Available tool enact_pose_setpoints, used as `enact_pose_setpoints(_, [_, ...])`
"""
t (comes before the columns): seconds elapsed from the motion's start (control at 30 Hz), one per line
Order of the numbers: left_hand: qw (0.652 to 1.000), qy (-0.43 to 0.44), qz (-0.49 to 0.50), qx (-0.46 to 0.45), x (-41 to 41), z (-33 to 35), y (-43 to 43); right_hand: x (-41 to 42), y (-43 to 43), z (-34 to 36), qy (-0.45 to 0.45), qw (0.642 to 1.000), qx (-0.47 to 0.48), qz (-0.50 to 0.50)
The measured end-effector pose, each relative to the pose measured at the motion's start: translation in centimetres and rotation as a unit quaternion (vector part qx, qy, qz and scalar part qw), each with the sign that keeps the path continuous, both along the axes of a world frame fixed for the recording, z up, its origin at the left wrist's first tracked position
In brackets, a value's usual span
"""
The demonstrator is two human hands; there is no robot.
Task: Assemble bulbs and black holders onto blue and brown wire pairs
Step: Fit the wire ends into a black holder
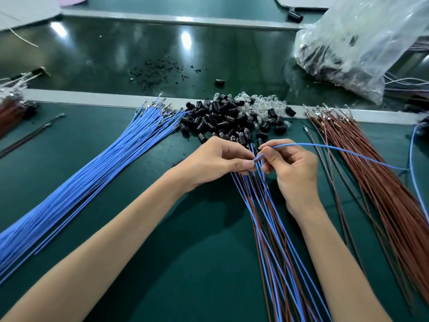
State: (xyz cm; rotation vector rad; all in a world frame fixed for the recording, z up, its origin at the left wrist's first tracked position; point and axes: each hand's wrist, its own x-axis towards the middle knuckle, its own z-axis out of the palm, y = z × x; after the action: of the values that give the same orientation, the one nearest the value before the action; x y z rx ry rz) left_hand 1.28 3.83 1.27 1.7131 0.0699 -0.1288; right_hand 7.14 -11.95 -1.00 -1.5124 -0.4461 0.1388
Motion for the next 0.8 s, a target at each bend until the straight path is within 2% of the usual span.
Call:
enact_pose_setpoints(0.13, [1.000,0.003,0.009,-0.007,0.12,-0.28,0.22,-0.04,0.00,-0.08,-0.029,0.999,-0.023,-0.016])
enact_pose_setpoints(0.27, [0.999,0.004,0.022,-0.047,0.25,-0.71,0.18,0.14,-0.13,-0.33,-0.021,0.998,-0.018,-0.055])
enact_pose_setpoints(0.47, [1.000,0.005,0.003,-0.030,0.35,-0.90,0.37,-0.42,0.44,-0.58,-0.024,0.998,-0.055,-0.007])
enact_pose_setpoints(0.63, [0.999,0.010,0.008,-0.040,0.29,-0.87,0.30,-0.25,0.10,-0.25,0.015,1.000,-0.005,-0.010])
enact_pose_setpoints(0.8, [1.000,0.015,0.001,-0.004,0.23,-0.63,0.42,-0.34,0.19,-0.11,0.014,0.999,-0.034,-0.001])
